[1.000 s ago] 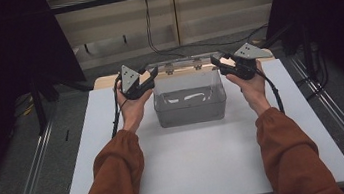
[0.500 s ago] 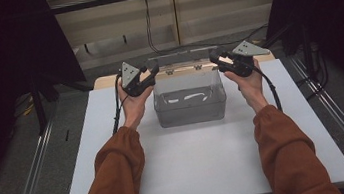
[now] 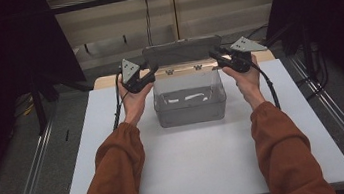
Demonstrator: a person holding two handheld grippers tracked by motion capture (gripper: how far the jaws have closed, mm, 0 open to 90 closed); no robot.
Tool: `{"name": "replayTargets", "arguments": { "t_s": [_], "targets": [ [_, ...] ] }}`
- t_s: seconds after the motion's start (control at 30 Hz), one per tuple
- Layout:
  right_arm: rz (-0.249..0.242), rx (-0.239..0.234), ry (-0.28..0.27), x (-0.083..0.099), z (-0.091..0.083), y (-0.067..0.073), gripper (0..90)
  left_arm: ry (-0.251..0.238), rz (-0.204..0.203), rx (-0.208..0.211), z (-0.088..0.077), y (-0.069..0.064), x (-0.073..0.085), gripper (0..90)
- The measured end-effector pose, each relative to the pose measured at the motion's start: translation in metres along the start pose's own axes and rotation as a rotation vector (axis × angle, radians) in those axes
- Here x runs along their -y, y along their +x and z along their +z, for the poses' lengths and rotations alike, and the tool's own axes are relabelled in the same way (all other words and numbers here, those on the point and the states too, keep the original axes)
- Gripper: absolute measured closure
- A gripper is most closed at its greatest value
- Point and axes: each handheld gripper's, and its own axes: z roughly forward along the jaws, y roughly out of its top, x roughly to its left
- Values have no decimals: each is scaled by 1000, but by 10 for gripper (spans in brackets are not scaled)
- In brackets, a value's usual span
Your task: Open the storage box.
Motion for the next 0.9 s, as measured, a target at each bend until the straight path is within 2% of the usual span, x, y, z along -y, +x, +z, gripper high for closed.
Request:
{"name": "replayTargets", "arguments": {
  "t_s": [0.03, 0.1, 0.17, 0.27, 0.3, 0.37, 0.43, 0.57, 0.6, 0.73, 0.9],
  "targets": [
    [0, -2, -2, 0, 1, -1, 669, 0, -5, -1, 1, 0, 1, 567],
    [-3, -1, -4, 1, 1, -2, 681, 24, 19, -14, 3, 1, 2, 567],
    [-2, -3, -1, 1, 2, -5, 692, 20, -1, 0, 7, 0, 2, 584],
    [-3, 0, 5, 0, 4, -5, 696, 30, 11, -6, 9, 1, 2, 580],
    [-2, 0, 7, -1, 4, -5, 697, 27, 3, -5, 10, 1, 2, 582],
    [-2, -3, 5, -1, 5, -7, 700, 50, 30, -4, 10, 4, 2, 594],
    [6, -3, 2, 0, 6, -8, 701, 39, -1, -14, 12, 5, 3, 594],
    [23, 0, -2, 3, 8, -9, 704, 51, -6, -14, 15, 7, 7, 594],
    [21, -1, 1, 3, 9, -10, 705, 46, -22, -10, 17, 7, 7, 594],
    [20, -2, 14, 7, 10, -11, 706, 74, 1, -12, 18, 9, 7, 608],
    [22, 1, 36, 14, 14, -12, 717, 73, -14, -9, 21, 10, 8, 621]
  ]
}}
